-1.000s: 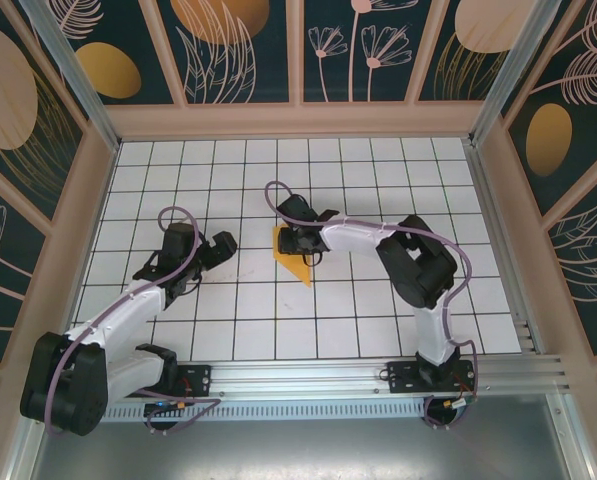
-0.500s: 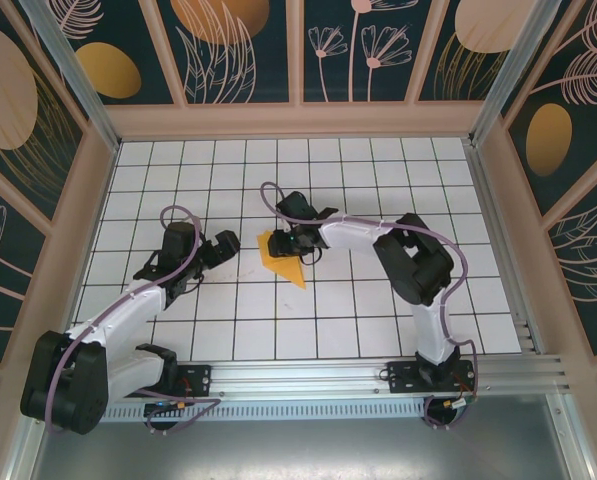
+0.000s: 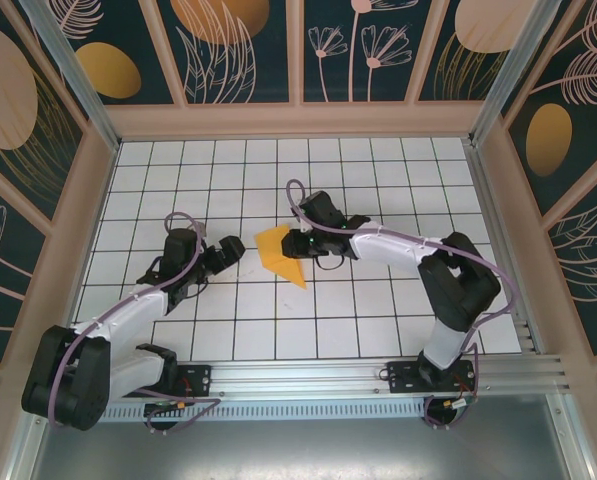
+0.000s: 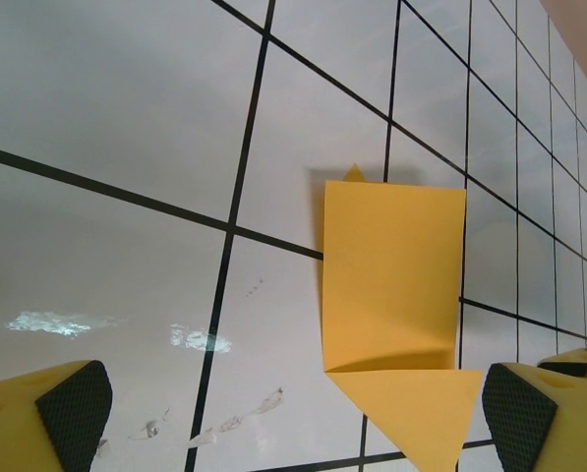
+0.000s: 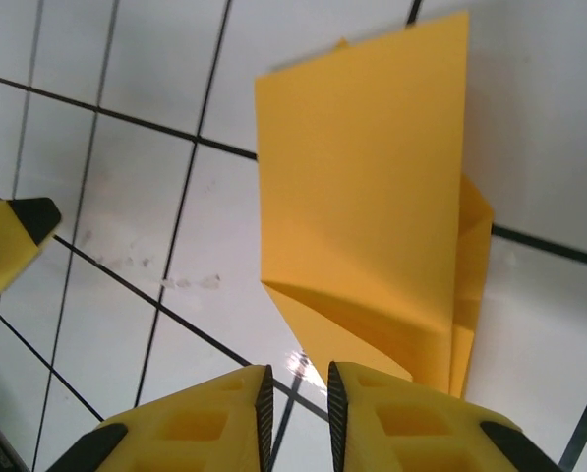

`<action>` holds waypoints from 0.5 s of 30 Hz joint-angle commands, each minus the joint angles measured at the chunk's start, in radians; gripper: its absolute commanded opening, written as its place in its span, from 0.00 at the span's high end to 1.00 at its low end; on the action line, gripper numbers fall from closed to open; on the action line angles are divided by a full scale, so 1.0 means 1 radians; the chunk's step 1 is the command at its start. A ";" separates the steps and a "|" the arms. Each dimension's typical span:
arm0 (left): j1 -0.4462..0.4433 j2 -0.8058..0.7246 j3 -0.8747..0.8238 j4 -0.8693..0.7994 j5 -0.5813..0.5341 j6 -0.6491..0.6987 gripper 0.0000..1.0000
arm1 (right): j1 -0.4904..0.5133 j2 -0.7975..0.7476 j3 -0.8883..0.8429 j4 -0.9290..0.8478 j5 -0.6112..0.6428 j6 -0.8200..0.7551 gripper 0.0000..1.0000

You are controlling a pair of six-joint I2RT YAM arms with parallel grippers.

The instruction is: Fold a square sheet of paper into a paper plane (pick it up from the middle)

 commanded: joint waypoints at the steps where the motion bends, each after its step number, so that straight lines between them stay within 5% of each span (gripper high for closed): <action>1: -0.004 0.005 -0.022 0.065 0.045 -0.031 0.02 | 0.001 0.027 -0.011 0.030 -0.045 0.021 0.75; 15: -0.072 0.085 -0.028 0.173 0.093 -0.074 0.03 | -0.038 0.131 -0.038 0.082 0.002 0.036 0.78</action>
